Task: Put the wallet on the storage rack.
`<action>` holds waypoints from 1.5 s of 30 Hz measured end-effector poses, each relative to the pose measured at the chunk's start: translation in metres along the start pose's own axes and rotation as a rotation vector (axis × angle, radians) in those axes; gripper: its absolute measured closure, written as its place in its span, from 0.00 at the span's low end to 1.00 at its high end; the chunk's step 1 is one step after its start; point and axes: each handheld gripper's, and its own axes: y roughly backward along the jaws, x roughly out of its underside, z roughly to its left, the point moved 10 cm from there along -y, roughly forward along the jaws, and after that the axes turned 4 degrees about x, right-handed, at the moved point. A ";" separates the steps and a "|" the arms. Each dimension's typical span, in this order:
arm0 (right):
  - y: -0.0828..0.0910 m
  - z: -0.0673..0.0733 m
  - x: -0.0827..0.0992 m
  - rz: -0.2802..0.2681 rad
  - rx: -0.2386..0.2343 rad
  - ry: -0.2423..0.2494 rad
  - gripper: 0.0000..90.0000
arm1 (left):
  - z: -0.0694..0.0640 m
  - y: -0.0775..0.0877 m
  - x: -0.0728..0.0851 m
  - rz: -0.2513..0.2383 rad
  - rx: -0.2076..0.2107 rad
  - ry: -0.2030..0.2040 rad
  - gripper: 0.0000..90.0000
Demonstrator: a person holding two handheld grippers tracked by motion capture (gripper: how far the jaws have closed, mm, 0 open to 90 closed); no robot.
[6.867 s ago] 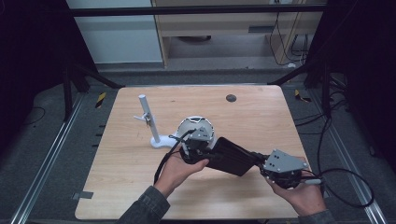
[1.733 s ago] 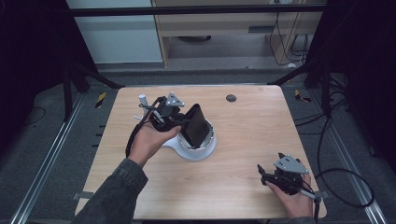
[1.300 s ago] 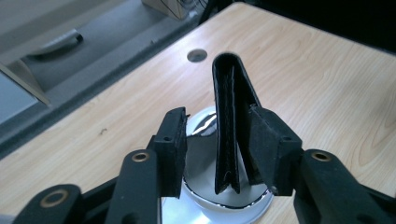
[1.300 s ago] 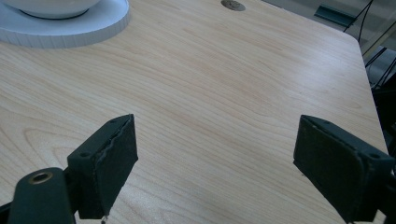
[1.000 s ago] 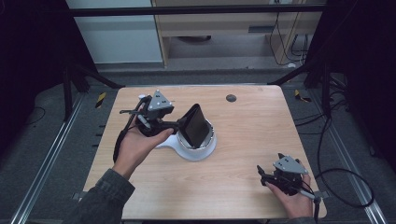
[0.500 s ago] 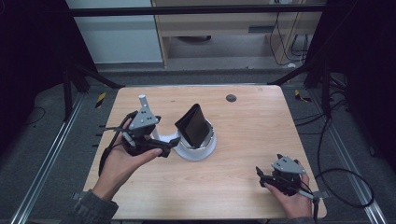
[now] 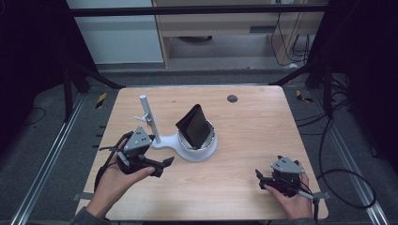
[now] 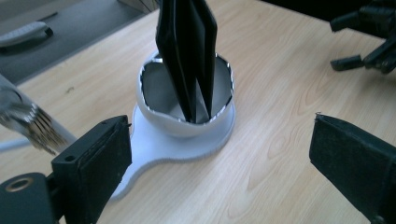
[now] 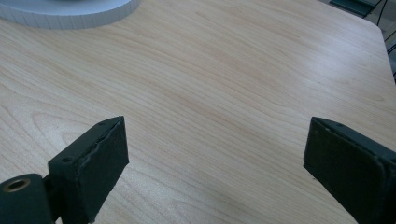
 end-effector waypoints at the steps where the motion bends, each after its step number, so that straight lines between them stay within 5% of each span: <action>1: 0.000 0.000 0.001 0.003 -0.001 0.006 0.06 | 0.000 -0.002 0.005 0.007 0.002 -0.001 0.06; 14: -0.001 0.007 0.003 0.008 -0.045 0.039 0.04 | 0.012 -0.018 0.070 0.083 -0.013 0.040 0.05; 23: -0.001 0.009 0.004 0.018 -0.058 0.049 0.05 | 0.039 -0.028 0.118 0.154 -0.085 0.071 0.06; 45: -0.004 0.011 0.007 0.035 -0.064 0.054 0.05 | 0.084 -0.028 0.167 0.168 -0.197 0.153 0.06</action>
